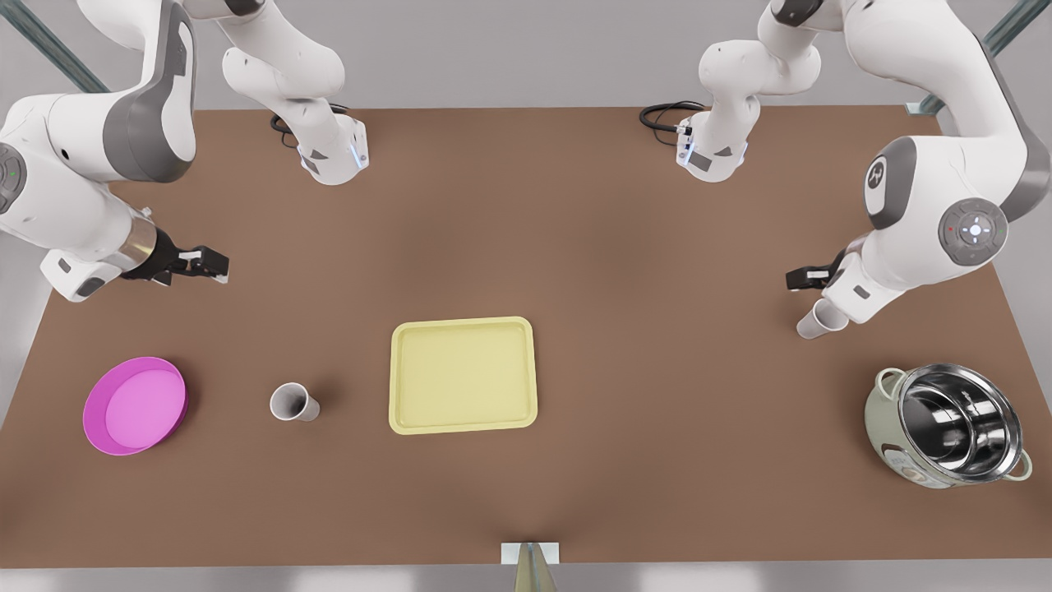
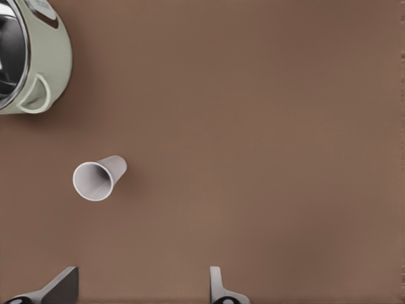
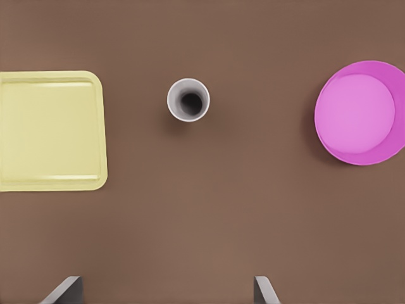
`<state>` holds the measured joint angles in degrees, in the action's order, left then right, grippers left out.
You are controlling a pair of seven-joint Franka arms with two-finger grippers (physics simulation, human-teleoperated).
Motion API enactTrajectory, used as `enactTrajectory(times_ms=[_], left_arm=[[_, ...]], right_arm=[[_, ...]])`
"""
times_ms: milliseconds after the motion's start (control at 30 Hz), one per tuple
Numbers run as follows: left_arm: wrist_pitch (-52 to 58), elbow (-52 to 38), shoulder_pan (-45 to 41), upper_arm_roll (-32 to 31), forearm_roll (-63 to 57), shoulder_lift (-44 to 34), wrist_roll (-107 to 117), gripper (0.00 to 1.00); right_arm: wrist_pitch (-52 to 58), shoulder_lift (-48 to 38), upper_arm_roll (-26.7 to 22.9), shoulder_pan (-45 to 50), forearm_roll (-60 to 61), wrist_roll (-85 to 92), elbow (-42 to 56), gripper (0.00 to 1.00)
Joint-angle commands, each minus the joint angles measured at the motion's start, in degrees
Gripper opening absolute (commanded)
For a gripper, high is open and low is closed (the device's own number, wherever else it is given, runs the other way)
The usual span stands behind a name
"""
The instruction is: Use both arms to respectively pick up the white IKEA cups from the middle-left and middle-right positions, then place the white IKEA cups onto the middle-middle tray, ensuring that the cups remain upright and do not tip over
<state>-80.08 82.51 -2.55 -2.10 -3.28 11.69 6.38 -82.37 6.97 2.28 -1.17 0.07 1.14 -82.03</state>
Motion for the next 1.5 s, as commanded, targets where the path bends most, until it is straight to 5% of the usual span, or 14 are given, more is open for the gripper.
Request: enactTrajectory(times_ms=[0, 100, 233, 467, 767, 833, 867, 900, 933, 1200, 1333, 1467], left_arm=[[-0.3, 0.0, 0.0, 0.0, 0.1, 0.0, -0.9, 1.00], [-2.8, 0.5, 1.0, 0.6, 0.1, 1.4, -0.9, 1.00], [-28.0, 11.8, 7.8, 9.2, 0.3, 7.0, -17.1, 1.00], [-40.1, 25.4, 12.3, 13.2, 4.9, 9.4, -22.2, 1.00], [-44.3, 32.1, 12.8, 14.2, 4.9, 12.1, -26.2, 1.00], [-44.3, 32.1, 12.7, 14.2, 5.0, 12.7, -25.9, 0.77], [-43.6, 32.2, 12.7, 14.2, 4.9, 12.7, -26.2, 0.43], [-42.5, 32.1, 12.7, 14.2, 5.0, 12.7, -26.2, 0.26], [-42.2, 32.2, 12.4, 14.2, 5.1, 12.7, -26.0, 0.22], [-37.3, 31.4, 6.2, 11.8, 6.4, 5.1, -13.1, 0.21], [-33.2, 6.8, 4.4, -5.6, 9.8, 20.3, 13.7, 0.21], [-33.9, -5.7, -12.7, -6.4, 9.8, 28.8, 40.5, 0.21]], right_arm=[[-0.3, 0.0, 0.0, 0.0, 0.1, 1.3, 0.0, 1.00], [-1.4, 0.2, -0.3, -0.2, 1.2, 2.4, -0.6, 1.00], [-10.4, 9.5, -0.2, -0.2, 1.1, 4.4, 0.0, 1.00], [-26.3, 21.8, 0.1, -0.8, 1.3, 5.1, -0.1, 1.00], [-29.8, 25.5, 0.1, -2.2, 3.4, 5.3, -0.6, 1.00], [-30.3, 26.2, 0.1, -2.3, 3.4, 5.4, -0.6, 1.00], [-30.7, 26.4, 0.1, -2.3, 3.4, 5.4, -0.7, 1.00], [-31.2, 27.0, 0.1, -2.3, 3.4, 5.4, -0.7, 1.00], [-32.1, 27.6, 0.0, -2.3, 3.4, 5.4, -0.7, 1.00], [-36.3, 31.1, 0.0, -2.7, 3.4, 5.4, -1.6, 1.00], [-37.0, 32.4, 0.0, -3.5, 3.4, 5.4, -2.4, 1.00], [-37.8, 33.1, 0.1, -3.6, 3.4, 5.4, -3.6, 1.00]])
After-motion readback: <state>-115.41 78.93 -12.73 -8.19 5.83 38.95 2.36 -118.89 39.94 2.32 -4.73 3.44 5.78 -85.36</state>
